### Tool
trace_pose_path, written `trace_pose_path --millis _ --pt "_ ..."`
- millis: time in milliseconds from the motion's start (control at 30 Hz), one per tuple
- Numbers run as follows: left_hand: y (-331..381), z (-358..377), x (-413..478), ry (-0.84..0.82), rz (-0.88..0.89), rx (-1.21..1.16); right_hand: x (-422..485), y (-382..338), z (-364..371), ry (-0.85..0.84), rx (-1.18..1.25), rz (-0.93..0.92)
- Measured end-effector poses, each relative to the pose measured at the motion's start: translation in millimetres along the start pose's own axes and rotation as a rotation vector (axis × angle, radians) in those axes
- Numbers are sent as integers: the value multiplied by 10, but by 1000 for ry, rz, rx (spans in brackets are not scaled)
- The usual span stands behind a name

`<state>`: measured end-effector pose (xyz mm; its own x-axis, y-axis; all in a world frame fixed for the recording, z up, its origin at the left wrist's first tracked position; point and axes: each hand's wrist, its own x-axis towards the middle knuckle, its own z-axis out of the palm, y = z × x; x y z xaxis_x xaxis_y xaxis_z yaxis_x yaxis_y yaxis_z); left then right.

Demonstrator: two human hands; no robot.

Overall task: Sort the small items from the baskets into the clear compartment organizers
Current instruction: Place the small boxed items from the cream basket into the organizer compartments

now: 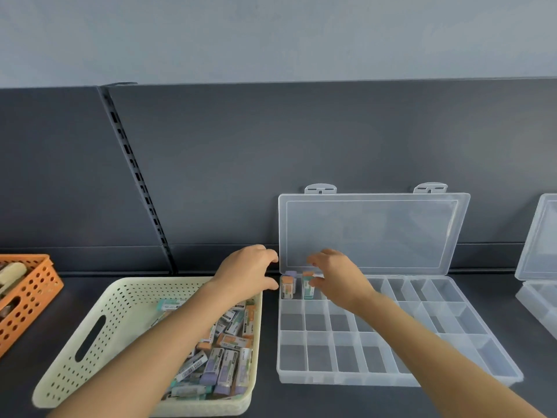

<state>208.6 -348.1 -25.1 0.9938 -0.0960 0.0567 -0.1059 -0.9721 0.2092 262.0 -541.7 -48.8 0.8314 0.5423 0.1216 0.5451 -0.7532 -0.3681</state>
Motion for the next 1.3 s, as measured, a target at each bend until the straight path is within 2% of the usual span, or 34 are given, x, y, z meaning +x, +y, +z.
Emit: trace_pose_path --millis 267,500,700,933,1067,1300 --pt "-376 -188 -542 75 -106 -124 -52 -417 -75 50 126 -55" --pt "-732 -185 -981 -100 -139 -69 -114 -959 135 -30 42 -204" --pt "-963 -93 -1230 -154 -156 -79 -92 -1312 308 -160 -101 -291" --pt "-1036 -18 -1362 -124 -165 -130 -16 -1553 535 -288 -112 -251" --pt "-1049 -37 -1259 -104 -157 -75 3 -1667 662 -356 -152 -210" --pt "-1138 -51 -1221 -163 -167 -99 7 -1700 653 -325 -79 -173"
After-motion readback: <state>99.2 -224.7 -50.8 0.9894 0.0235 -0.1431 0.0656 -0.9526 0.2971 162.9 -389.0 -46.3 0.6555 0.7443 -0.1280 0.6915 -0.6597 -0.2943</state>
